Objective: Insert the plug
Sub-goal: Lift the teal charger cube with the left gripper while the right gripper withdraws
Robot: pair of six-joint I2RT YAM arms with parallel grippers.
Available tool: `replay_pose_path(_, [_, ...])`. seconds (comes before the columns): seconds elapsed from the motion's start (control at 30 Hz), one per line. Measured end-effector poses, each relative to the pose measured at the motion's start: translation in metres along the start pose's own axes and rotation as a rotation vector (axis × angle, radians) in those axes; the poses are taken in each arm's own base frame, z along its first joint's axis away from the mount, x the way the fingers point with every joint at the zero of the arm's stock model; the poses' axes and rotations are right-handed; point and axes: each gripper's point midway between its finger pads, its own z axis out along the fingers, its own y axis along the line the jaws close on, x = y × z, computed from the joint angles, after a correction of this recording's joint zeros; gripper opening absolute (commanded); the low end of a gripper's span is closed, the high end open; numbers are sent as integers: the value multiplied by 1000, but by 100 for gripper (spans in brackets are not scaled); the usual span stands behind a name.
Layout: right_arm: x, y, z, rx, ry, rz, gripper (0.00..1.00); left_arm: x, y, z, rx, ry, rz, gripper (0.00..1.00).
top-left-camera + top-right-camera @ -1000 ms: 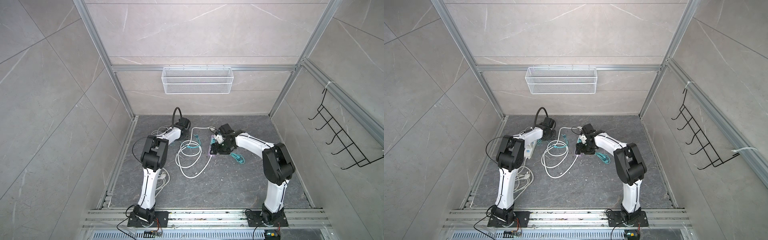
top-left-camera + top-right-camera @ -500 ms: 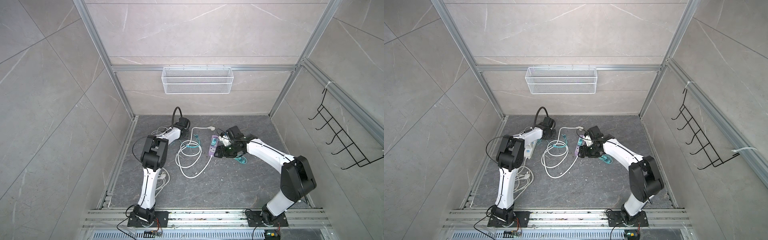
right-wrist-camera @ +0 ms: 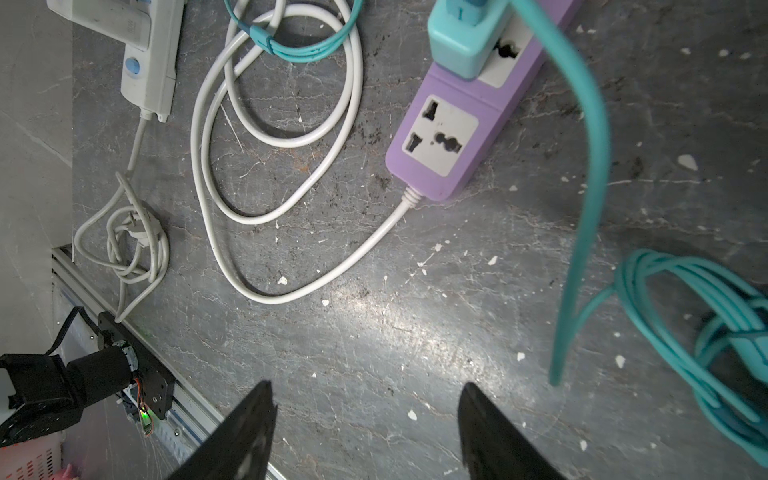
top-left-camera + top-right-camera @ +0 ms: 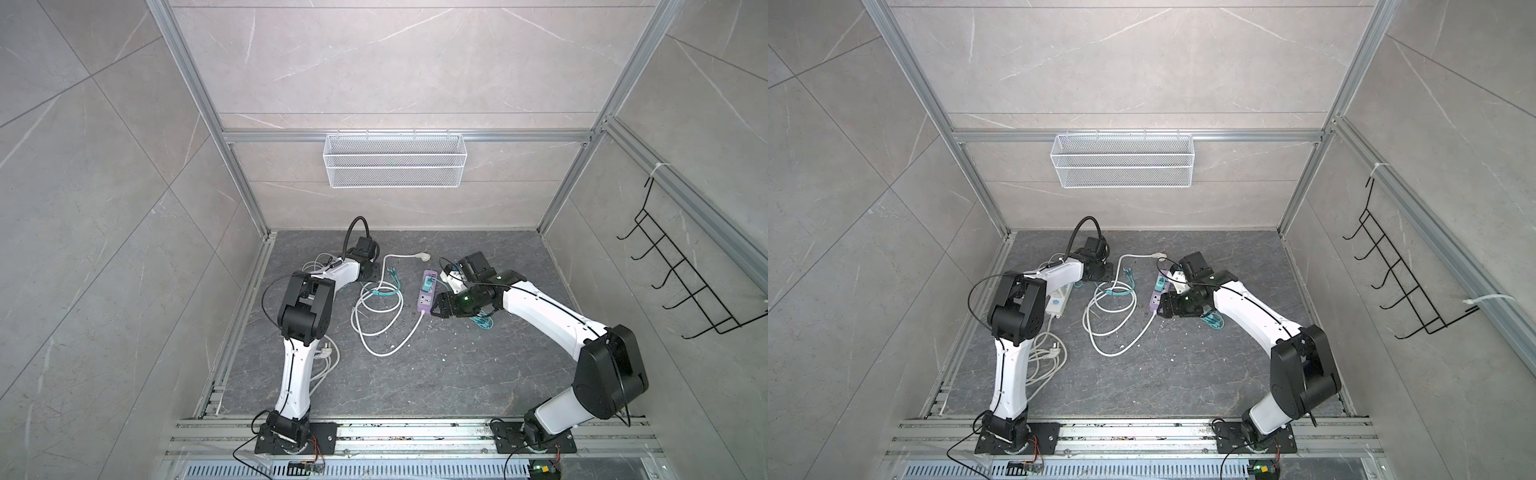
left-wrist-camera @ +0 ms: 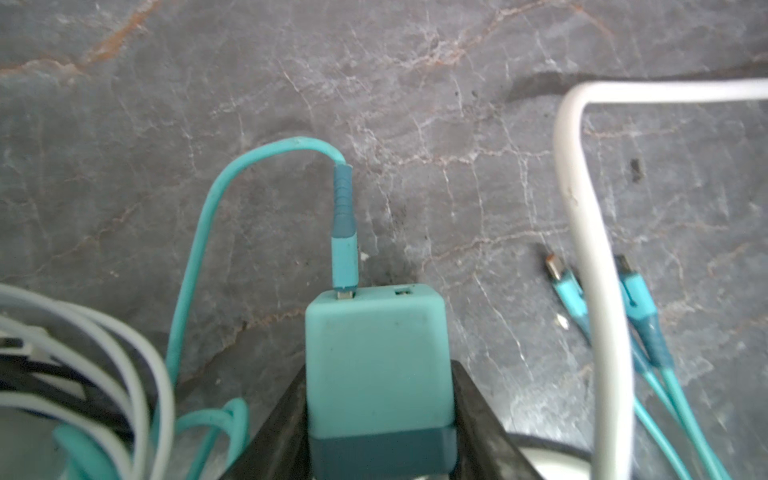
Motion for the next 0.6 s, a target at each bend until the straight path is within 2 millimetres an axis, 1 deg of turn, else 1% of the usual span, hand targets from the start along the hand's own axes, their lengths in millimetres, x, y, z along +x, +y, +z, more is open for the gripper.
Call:
replay_pose_path(0.2, [-1,-2,0,11,-4,0,72,-3,-6,-12,23,-18,25,14])
replay_pose_path(0.37, [-1,-2,0,12,-6,4,71,-8,-12,-29,54,-62,57,13])
replay_pose_path(0.5, [-5,-2,-2,16,-26,19,68,-11,-18,-48,90,-121,98,13])
replay_pose_path(0.6, [-13,1,-10,12,-67,26,67,-16,-30,-67,133,-174,149,14])
